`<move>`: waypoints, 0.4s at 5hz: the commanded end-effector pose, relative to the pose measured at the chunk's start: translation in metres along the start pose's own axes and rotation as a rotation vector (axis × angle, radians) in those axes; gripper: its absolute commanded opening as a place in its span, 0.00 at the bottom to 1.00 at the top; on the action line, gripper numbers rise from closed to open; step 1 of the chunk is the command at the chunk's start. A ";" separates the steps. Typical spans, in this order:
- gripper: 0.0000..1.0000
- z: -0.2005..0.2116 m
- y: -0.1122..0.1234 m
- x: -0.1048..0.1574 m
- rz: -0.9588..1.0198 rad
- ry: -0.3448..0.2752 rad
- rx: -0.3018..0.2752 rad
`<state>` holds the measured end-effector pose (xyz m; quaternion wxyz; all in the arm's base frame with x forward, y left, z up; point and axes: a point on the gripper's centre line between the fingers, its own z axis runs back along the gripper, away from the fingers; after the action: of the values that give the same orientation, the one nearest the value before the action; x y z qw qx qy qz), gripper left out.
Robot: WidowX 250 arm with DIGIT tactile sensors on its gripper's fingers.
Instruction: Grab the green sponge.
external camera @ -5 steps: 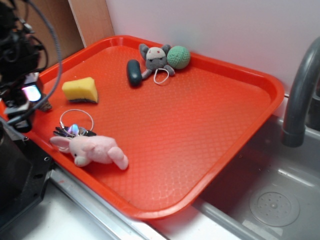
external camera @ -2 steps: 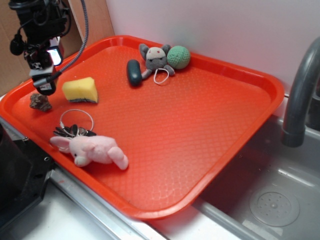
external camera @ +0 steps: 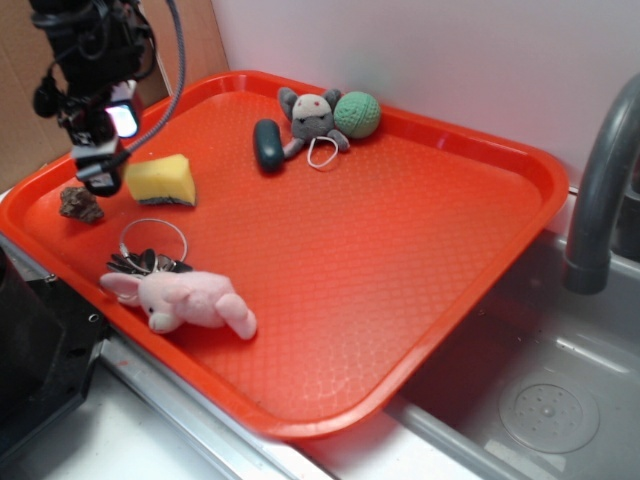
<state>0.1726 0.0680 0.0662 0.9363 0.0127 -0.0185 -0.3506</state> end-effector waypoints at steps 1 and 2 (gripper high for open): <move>1.00 -0.046 0.022 0.018 -0.090 -0.020 -0.025; 0.00 -0.065 0.019 0.025 -0.086 0.027 -0.034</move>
<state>0.2074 0.0748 0.0099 0.9217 0.0086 -0.0036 -0.3877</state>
